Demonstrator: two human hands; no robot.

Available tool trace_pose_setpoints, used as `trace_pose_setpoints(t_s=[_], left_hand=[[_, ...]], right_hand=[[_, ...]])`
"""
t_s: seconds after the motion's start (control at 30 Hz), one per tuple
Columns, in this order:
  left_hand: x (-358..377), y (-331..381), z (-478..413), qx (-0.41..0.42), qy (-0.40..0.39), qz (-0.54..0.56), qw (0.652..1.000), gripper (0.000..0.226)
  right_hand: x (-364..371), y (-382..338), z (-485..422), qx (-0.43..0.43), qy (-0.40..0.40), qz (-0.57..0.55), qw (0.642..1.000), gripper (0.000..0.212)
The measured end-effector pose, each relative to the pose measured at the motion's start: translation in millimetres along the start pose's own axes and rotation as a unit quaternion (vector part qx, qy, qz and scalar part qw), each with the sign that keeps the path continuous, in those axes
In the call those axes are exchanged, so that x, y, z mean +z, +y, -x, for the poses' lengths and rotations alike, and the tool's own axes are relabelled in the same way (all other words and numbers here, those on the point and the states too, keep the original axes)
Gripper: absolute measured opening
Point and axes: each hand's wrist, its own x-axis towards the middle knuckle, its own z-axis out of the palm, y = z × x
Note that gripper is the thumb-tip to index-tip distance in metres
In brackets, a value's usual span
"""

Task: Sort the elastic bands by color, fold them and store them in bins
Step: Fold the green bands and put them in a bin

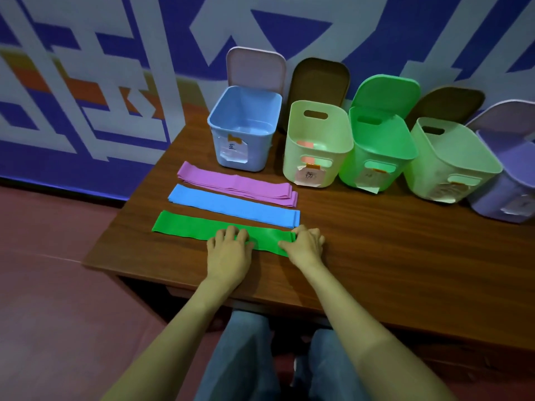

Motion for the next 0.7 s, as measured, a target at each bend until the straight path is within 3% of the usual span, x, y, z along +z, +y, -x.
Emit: trace_pose_setpoints(t_s=[0.1, 0.17, 0.23, 0.3, 0.4, 0.5, 0.7], left_hand=[[-6.5, 3.5, -9.9, 0.012, -0.031, -0.033, 0.999, 0.029], [-11.0, 2.6, -22.4, 0.103, -0.021, 0.008, 0.994, 0.040], [-17.7, 3.4, -38.0, 0.179, -0.076, 0.058, 0.979, 0.059], [-26.1, 9.6, -50.7, 0.180, -0.174, 0.066, 0.966, 0.068], [-30.1, 21.8, -61.3, 0.137, -0.253, 0.080, 0.954, 0.057], [-27.1, 34.6, -63.5, 0.158, -0.241, 0.064, 0.955, 0.044], [-12.1, 54.3, -52.3, 0.196, -0.195, 0.009, 0.961, 0.041]], right_hand=[[1.2, -1.3, 4.1, -0.034, -0.016, -0.038, 0.999, 0.019], [-1.3, -1.4, 6.7, -0.053, -0.023, -0.057, 0.997, 0.023], [-8.6, 1.3, 8.2, -0.073, -0.025, -0.075, 0.994, 0.027], [-20.0, 8.4, 8.9, -0.089, -0.026, -0.092, 0.991, 0.032], [-42.0, 30.7, 5.4, -0.082, -0.030, -0.131, 0.988, 0.039], [-67.1, 62.6, 1.0, -0.047, -0.024, -0.141, 0.989, 0.035], [-120.6, 134.0, -1.5, 0.081, 0.084, -0.136, 0.984, 0.024]])
